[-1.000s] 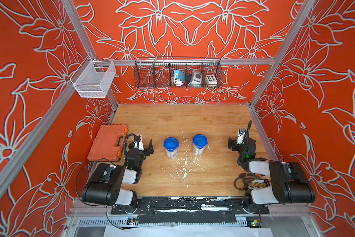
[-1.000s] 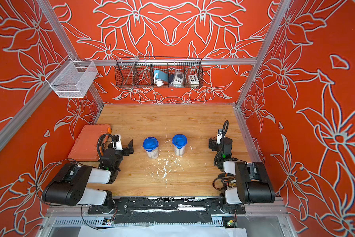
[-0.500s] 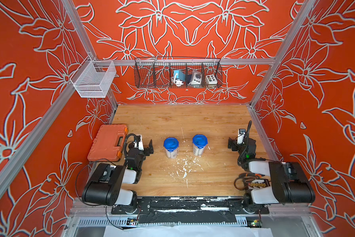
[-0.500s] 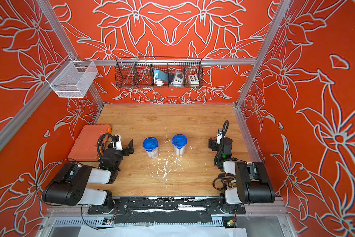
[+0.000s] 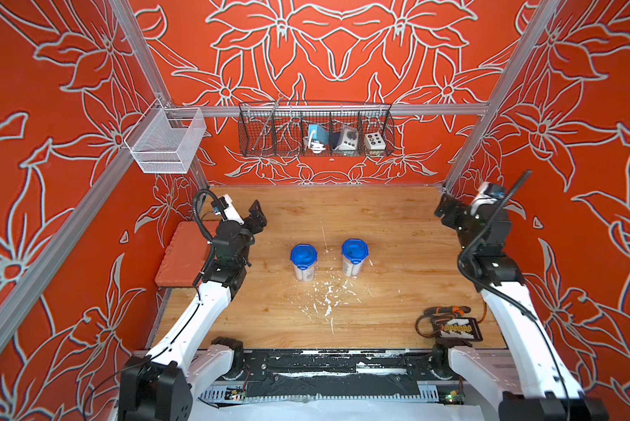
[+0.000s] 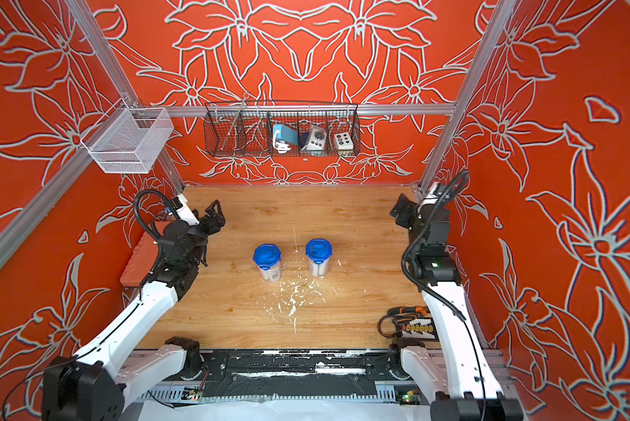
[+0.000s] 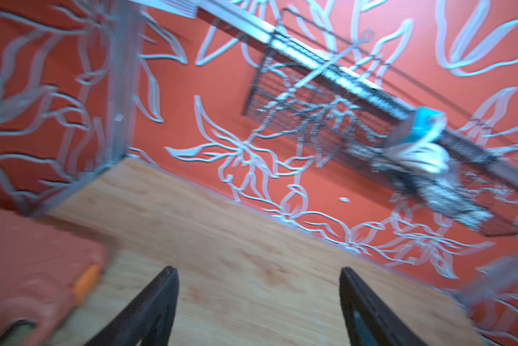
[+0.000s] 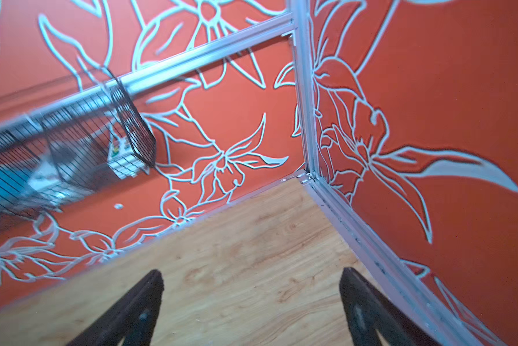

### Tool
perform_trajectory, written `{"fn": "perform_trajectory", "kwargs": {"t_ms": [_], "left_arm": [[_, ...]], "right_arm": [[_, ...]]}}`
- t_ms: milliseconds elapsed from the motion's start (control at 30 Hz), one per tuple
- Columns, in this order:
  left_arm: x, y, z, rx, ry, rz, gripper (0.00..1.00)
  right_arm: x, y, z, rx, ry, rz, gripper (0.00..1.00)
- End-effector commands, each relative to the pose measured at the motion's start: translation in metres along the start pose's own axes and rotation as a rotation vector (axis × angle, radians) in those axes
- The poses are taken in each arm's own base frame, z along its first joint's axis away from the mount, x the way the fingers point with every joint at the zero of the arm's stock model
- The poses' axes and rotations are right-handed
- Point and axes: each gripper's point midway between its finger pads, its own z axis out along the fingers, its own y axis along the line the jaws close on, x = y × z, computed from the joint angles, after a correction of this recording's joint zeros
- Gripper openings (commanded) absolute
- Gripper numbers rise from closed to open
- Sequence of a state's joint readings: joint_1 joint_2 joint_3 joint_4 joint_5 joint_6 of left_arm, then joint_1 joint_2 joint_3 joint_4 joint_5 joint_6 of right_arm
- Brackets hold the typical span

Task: Take out toiletry kits
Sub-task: Unfasten the latch on the container.

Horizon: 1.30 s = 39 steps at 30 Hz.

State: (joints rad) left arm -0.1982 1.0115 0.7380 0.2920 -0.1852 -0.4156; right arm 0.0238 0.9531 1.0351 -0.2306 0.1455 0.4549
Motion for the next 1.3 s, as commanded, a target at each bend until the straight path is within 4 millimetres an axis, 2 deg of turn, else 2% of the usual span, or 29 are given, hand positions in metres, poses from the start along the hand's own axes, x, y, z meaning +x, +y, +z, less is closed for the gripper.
{"fn": "perform_trajectory", "kwargs": {"t_ms": [0,67,100,133,233,333,400,467,667,933,1100,1267], "left_arm": [[0.072,-0.061,-0.016,0.189,0.366,-0.056,0.79],[0.088,-0.113,-0.023,0.305,0.472,-0.033,0.78],[0.100,-0.137,-0.027,0.350,0.538,-0.005,0.78],[0.109,-0.158,-0.030,0.381,0.595,0.020,0.78],[0.133,-0.201,-0.033,0.449,0.753,0.042,0.72],[0.156,-0.227,-0.029,0.483,0.881,0.071,0.67],[0.177,-0.228,-0.022,0.451,0.949,0.095,0.63],[0.195,-0.223,-0.019,0.411,1.012,0.102,0.62],[0.219,-0.206,-0.023,0.337,1.069,0.102,0.65],[0.239,-0.196,-0.031,0.312,1.113,0.092,0.62],[0.250,-0.193,-0.027,0.292,1.125,0.090,0.60],[0.252,-0.195,-0.021,0.287,1.113,0.078,0.58]], "right_arm": [[0.118,-0.002,-0.006,0.017,0.545,0.095,0.91],[0.140,0.005,-0.018,-0.014,0.654,0.120,0.90],[0.149,0.011,-0.024,-0.053,0.701,0.125,0.86],[0.158,0.015,-0.032,-0.083,0.745,0.122,0.78],[0.175,0.022,-0.048,-0.138,0.841,0.116,0.44],[0.185,0.027,-0.059,-0.186,0.913,0.099,0.25],[0.189,0.031,-0.064,-0.218,0.944,0.103,0.20],[0.193,0.034,-0.066,-0.239,0.957,0.113,0.20],[0.207,0.051,-0.061,-0.332,1.000,0.188,0.26],[0.203,0.073,-0.047,-0.437,0.993,0.258,0.29],[0.203,0.095,-0.040,-0.559,0.980,0.382,0.28],[0.203,0.107,-0.037,-0.648,0.966,0.470,0.27]]}}
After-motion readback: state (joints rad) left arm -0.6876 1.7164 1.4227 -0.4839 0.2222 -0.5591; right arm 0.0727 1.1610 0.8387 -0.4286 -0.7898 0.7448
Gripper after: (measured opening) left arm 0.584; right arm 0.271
